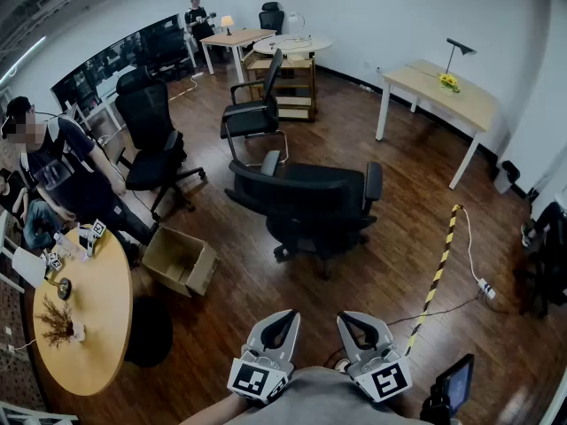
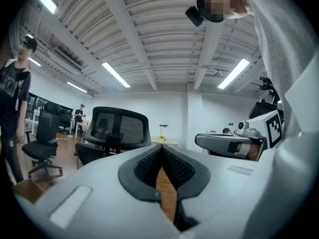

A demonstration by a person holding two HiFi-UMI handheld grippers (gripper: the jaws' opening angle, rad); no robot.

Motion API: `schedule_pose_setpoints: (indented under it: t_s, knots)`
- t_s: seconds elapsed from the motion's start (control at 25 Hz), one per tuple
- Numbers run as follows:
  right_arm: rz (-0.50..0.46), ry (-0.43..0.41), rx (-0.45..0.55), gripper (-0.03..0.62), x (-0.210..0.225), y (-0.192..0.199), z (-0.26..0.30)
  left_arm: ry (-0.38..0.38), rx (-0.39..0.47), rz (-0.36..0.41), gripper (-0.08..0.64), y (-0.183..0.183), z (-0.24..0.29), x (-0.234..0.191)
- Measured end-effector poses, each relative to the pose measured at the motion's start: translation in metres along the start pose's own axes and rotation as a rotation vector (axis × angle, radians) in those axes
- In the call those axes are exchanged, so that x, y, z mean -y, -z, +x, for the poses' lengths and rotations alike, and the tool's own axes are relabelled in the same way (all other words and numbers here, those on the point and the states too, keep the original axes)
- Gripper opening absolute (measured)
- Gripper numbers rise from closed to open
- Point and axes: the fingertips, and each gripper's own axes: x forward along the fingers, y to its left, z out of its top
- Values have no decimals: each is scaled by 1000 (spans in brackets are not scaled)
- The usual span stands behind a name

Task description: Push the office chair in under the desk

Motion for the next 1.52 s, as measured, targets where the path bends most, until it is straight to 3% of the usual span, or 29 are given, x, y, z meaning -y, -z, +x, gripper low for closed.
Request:
schedule_pose_setpoints:
  t_s: [0.52,0.88,1.12,1.52]
  knots:
    - [-9,77,-20,6,-49,0,50,54,14,-14,2,-10,-30,-68]
    - [8,99,-33,5,-50,4,79,41,12,-9,2,-16,-27,-105]
    - [12,95,-23,6,-20,13,117,6,24,6,2,-19,6,-144]
    - [10,89,13,5,78,14,175,-68,22,46,2,-32,98,-198]
